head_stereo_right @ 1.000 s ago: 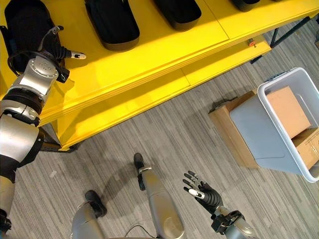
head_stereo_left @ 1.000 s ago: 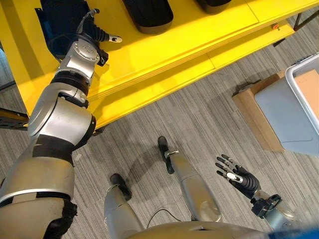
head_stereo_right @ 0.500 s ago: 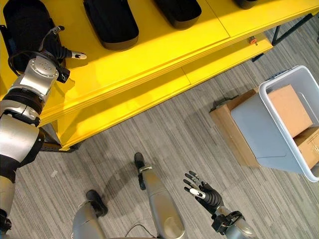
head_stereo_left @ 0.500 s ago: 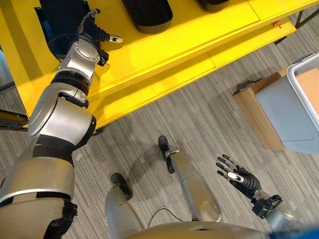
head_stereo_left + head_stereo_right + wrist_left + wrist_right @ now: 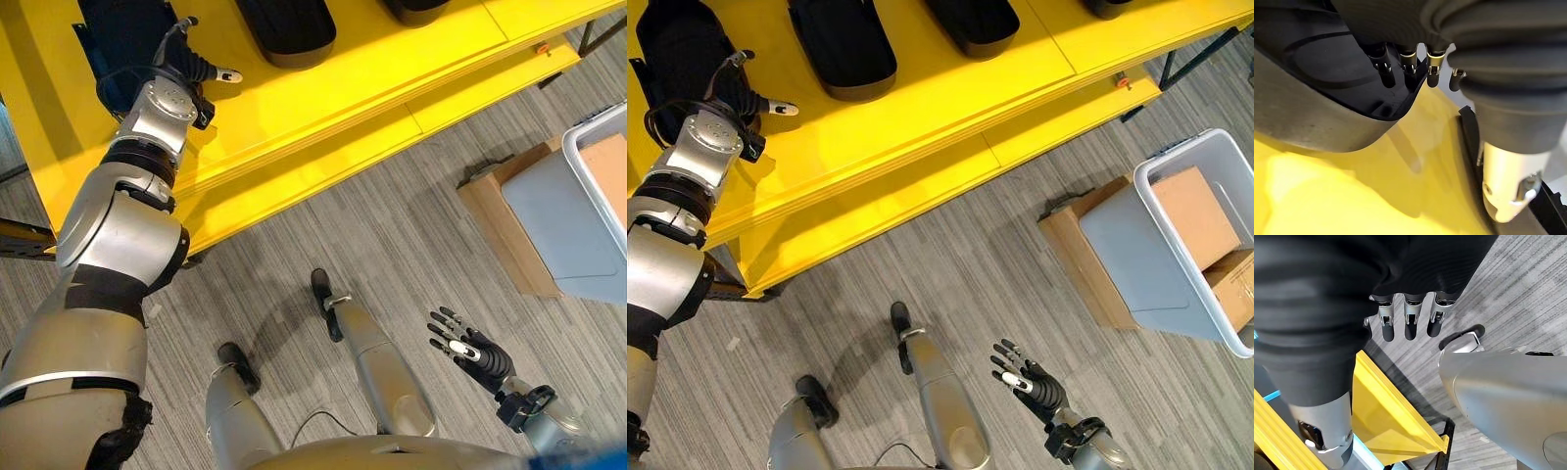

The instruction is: Move parts from the plastic box to the shelf.

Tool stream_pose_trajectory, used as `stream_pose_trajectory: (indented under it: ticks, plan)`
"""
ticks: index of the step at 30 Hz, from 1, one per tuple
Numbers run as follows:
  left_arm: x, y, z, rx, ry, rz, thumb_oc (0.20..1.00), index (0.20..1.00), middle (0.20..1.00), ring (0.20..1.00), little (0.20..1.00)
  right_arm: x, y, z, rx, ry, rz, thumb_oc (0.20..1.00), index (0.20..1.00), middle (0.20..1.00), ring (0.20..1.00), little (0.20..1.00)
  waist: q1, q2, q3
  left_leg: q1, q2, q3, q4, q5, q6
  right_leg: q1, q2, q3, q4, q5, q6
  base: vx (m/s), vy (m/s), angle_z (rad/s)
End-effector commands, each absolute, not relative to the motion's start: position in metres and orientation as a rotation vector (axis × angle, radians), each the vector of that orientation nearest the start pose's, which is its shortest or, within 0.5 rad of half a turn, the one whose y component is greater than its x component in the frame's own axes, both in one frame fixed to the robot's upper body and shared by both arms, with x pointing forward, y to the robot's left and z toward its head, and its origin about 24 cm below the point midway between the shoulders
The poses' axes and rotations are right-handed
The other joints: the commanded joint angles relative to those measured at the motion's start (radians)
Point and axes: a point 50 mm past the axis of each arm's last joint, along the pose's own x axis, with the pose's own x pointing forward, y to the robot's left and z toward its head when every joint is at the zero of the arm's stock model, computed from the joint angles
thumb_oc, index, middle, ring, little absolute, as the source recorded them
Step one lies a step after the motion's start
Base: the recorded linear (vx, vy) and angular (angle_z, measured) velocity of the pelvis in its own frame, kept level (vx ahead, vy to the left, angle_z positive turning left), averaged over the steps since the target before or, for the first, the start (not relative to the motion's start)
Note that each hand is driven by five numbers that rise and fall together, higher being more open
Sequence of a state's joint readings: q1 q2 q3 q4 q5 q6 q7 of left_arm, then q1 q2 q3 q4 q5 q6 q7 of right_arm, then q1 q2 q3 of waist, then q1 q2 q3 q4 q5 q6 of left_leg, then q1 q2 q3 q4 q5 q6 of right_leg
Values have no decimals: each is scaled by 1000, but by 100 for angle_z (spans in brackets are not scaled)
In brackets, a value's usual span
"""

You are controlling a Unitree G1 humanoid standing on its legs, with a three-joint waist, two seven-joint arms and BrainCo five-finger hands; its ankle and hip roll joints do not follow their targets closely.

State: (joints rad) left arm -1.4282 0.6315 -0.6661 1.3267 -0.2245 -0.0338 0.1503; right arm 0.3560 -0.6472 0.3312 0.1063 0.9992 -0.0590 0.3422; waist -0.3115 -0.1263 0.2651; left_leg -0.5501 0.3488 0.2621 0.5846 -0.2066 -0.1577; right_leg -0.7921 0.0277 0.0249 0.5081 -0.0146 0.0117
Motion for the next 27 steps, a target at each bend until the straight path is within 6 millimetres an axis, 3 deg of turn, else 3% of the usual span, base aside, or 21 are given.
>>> stream_pose_trajectory:
  ticks: [1,16,27]
  plan:
    - [412,249,312,668,-272,327,1000,1000,1000,1000,1000,148,-225,-32,439,495,325,1000,1000,1000,1000,1000,-8,-3,16,-78,104,-181,52,43,-49,-24,-89,59,114,-81,123,0,0,0]
    - [409,259,302,687,-266,286,1000,1000,1000,1000,1000,156,-223,-28,433,449,324,1000,1000,1000,1000,1000,12,6,-6,-18,92,-193,41,40,-41,66,-100,46,100,-87,129,0,1,2]
    - [405,260,294,665,-298,231,1000,1000,1000,1000,1000,158,-217,-26,430,425,354,1000,1000,1000,1000,1000,40,11,12,39,78,-204,15,49,-35,152,-115,30,79,-85,129,-9,-1,2]
